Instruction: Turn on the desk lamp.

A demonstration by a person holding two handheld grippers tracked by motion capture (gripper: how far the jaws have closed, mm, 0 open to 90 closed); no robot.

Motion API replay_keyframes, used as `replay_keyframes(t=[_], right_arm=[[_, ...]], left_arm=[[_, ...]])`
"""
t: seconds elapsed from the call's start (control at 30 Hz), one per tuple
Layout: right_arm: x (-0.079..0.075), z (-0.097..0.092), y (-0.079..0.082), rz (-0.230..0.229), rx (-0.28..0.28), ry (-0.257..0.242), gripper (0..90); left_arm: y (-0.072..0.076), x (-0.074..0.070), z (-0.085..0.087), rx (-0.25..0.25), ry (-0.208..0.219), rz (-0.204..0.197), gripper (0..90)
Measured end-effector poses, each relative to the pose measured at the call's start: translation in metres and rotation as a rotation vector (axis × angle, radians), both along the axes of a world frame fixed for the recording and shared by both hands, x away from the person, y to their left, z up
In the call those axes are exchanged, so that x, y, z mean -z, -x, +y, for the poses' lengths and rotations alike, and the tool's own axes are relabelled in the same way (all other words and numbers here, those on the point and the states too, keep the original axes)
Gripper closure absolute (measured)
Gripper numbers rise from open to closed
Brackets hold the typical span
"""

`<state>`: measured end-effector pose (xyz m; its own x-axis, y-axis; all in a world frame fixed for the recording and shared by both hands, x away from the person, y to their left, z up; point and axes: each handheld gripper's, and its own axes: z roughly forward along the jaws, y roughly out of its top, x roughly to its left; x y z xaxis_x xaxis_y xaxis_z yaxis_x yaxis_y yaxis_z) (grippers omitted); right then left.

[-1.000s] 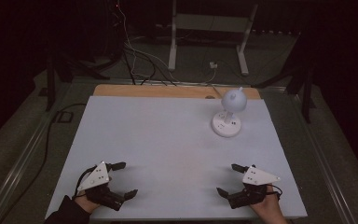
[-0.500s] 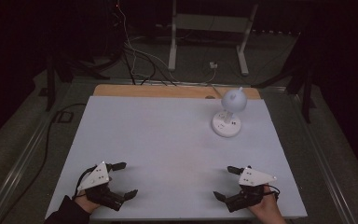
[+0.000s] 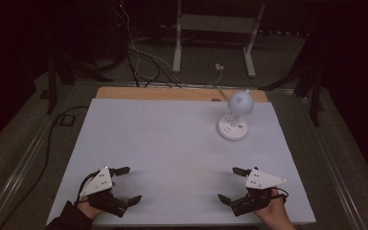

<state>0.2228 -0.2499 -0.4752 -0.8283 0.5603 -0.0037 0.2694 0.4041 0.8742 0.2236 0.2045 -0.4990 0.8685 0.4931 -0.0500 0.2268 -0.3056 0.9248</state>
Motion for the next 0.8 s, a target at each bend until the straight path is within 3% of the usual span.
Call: replay_keyframes(t=[0.27, 0.8], right_arm=[[-0.010, 0.004, -0.005, -0.017, 0.006, -0.013, 0.0], [-0.028, 0.001, -0.029, -0.045, 0.053, -0.045, 0.0]], left_arm=[[0.000, 0.000, 0.000, -0.001, 0.003, 0.002, 0.3], [0.000, 0.000, 0.001, 0.001, 0.011, 0.005, 0.3]])
